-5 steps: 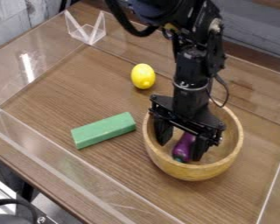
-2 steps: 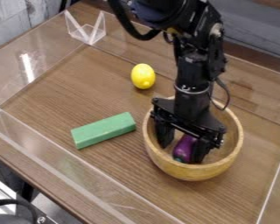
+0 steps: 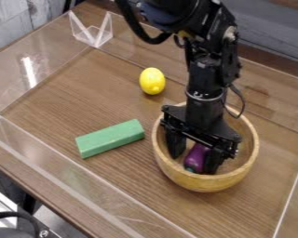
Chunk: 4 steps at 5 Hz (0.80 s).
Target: Remove the purple eggplant from inside the brown bowl and put it on the table
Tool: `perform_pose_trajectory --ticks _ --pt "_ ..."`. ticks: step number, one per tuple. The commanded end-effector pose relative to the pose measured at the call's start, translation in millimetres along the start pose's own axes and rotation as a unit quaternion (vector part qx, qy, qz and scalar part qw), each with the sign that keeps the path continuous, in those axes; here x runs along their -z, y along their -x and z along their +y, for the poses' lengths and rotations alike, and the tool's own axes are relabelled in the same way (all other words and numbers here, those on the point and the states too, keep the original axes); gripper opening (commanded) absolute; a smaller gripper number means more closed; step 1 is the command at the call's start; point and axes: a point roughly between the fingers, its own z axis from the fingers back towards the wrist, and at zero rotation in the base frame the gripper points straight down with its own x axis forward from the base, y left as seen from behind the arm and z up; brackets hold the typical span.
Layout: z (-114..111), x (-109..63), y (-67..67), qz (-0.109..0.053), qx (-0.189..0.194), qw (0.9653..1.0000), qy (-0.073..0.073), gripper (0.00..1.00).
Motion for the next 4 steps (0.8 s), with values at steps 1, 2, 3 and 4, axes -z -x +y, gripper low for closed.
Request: perform_pose_trajectory --ticks 1,2,3,4 --pt "-1.5 -6.7 -4.2 -0.015 0.0 0.9999 0.003 1.0" --pt "-1.2 -6.3 -3.9 -0.014 -0.001 0.9999 0.004 1.0" --pt "-0.3 -5.8 -3.9 -0.015 -0.003 0.9999 0.004 0.0" --pt "1.4 -11.7 -2.0 -0.016 -0.005 0.9998 0.006 0.0"
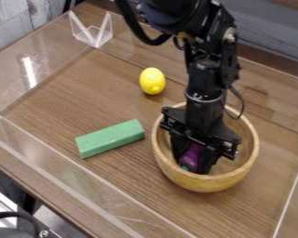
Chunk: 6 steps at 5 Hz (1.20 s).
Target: Remove the purple eggplant from inside the brown bowl and put it on the table
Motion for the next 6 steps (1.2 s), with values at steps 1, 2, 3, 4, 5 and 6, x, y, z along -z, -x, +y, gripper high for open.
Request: perform_pose_trajectory --ticks 1,2,3,4,5,6 --pt "2 -22.2 -1.9 -0.026 -0.003 0.9996 0.006 0.0" --pt "4 -31.9 0.3 -0.03 -0.005 0.9995 0.008 0.0" --pt "6 -46.1 0.7 -0.038 -0.008 0.9992 0.012 0.0" --pt "10 -62.8 -1.5 -0.049 -0.014 0.9986 0.017 0.0" --pt "19 -79.3 -11.2 -0.063 -0.023 0.9976 0.017 0.0" --pt "16 -67.4 -12.0 -0.063 -0.025 0.9975 0.018 0.0"
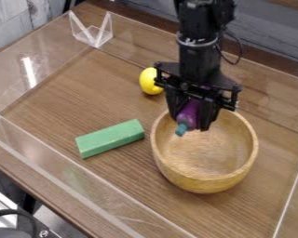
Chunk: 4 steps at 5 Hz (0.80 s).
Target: Remove the purple eggplant from inside the brown bowl and put it on the table
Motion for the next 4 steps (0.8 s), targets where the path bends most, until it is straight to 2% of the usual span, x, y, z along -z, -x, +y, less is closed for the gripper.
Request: perform_pose_trajectory --ticks 1,4 --pt "-1.1 -9.8 -3.9 -0.02 0.0 0.9998 0.003 0.0" --pt "1.5 -9.2 -2.4 -0.015 -0.007 0.9999 0.003 0.0"
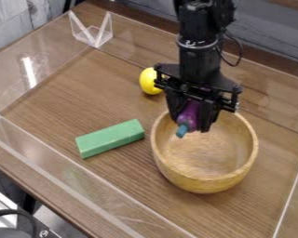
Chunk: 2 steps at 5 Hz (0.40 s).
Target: Remove the purple eggplant from inside the brown bowl and put it on the table
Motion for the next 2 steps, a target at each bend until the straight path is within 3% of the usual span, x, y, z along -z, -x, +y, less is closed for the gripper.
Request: perform_pose_trajectory --ticks 1,2 --pt "1.7 -9.2 -2.7 -0.016 -0.005 0.9999 0.003 0.0" --pt "2.7 -9.3 -2.3 -0.014 -0.008 0.9999 0.003 0.0"
